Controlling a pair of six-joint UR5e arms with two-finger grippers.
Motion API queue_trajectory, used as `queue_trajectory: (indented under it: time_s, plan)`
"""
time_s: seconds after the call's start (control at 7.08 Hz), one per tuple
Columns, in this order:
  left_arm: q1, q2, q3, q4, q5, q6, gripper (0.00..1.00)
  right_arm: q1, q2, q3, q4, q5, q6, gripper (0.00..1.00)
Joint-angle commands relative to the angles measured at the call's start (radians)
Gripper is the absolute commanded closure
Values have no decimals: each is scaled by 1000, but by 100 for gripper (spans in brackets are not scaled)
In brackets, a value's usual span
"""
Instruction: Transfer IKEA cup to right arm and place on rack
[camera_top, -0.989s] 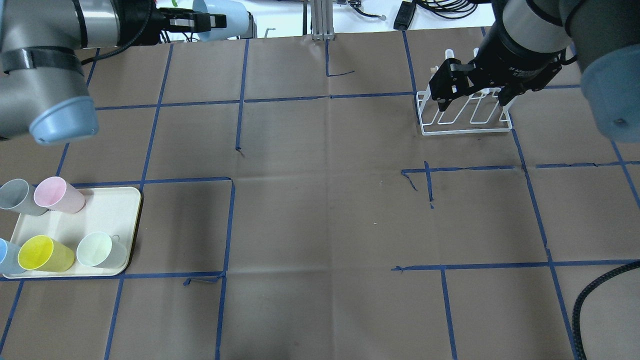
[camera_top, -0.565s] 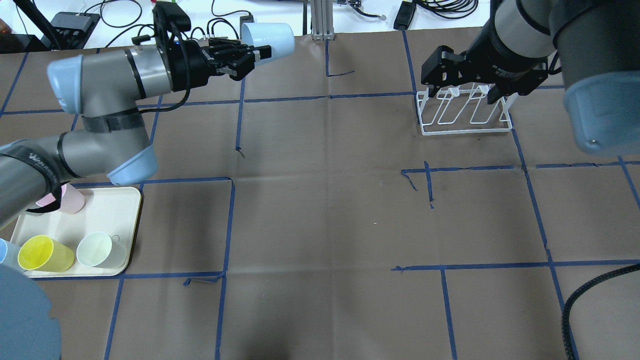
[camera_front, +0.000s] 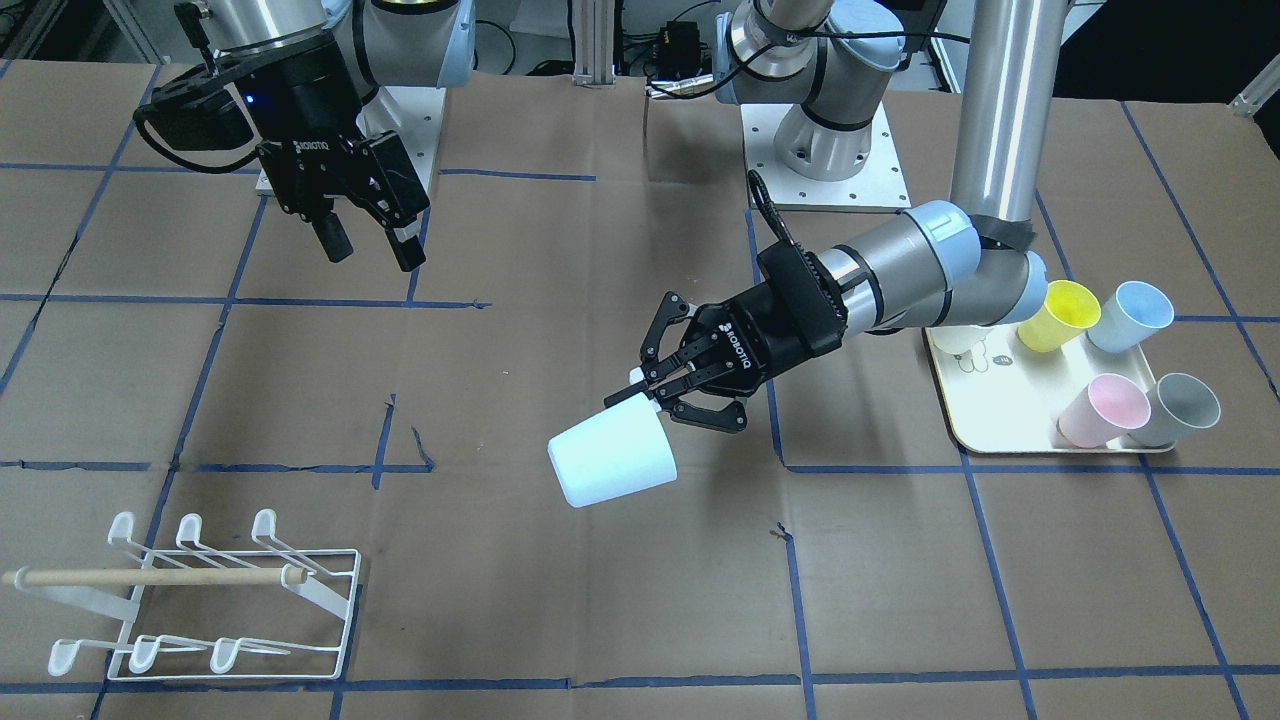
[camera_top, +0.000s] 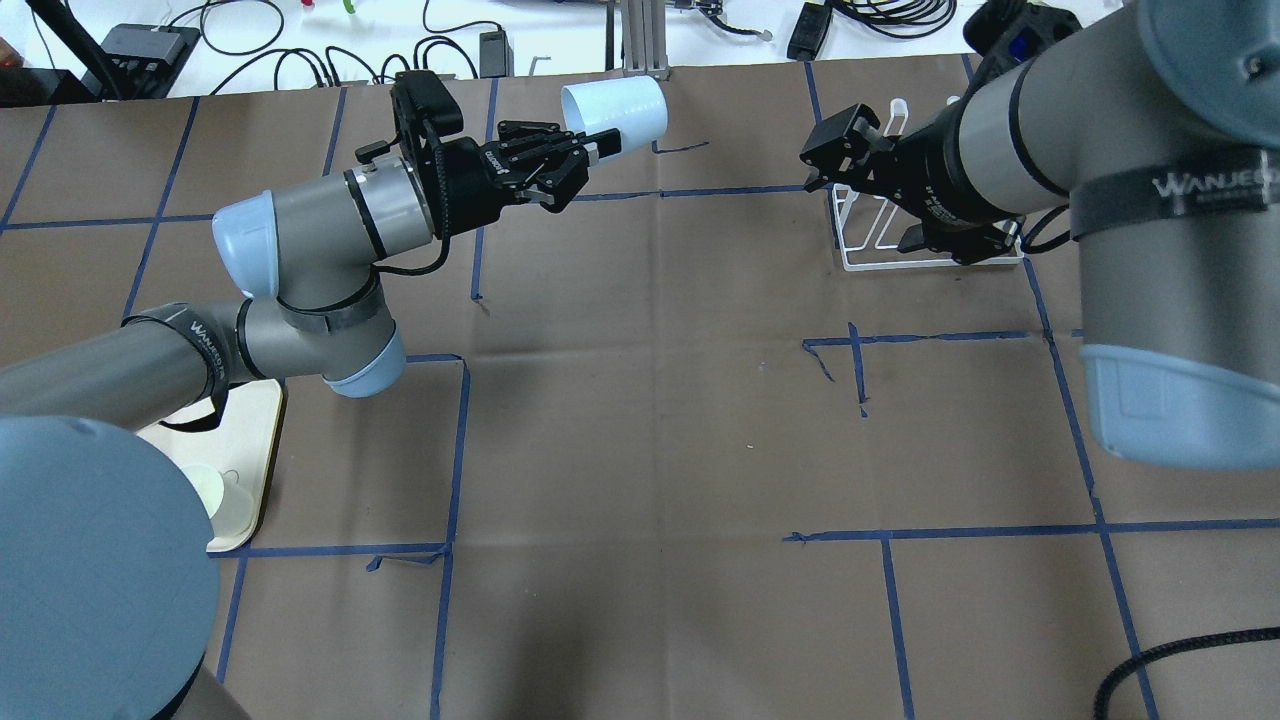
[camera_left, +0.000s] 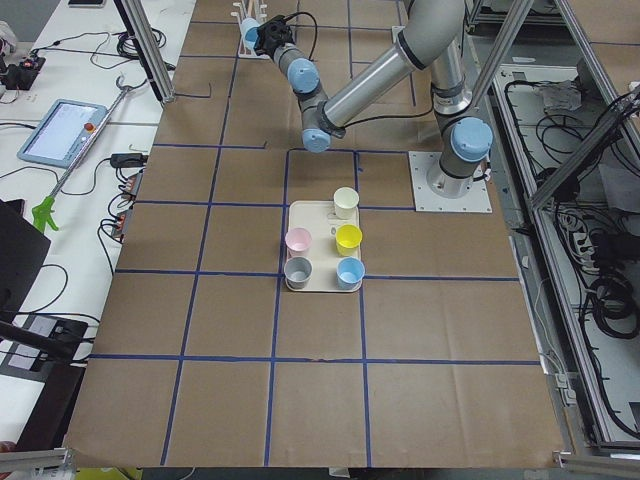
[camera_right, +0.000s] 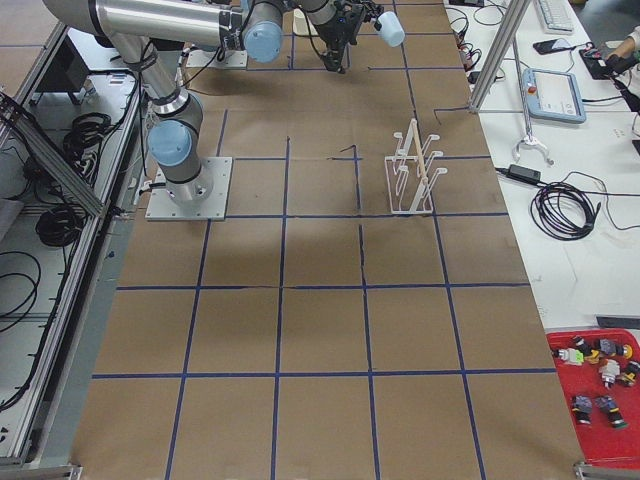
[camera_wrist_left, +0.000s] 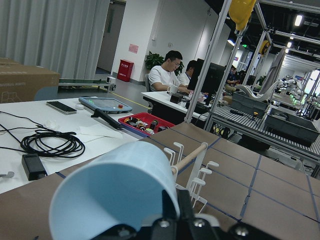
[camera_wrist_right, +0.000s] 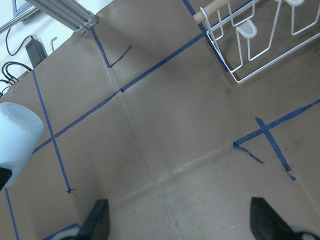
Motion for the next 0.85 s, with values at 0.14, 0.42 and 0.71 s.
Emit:
queue_trajectory:
  time_s: [0.14, 0.42, 0.71]
  plan:
    - [-46, -5, 0, 32, 16, -35, 98, 0, -123, 224, -334, 126, 413, 1]
    - [-49, -5, 0, 32, 16, -41, 98, 0, -124, 321, -564, 133, 566, 0]
    - [-49, -5, 0, 32, 16, -43, 98, 2, -85, 344, -626, 163, 644, 0]
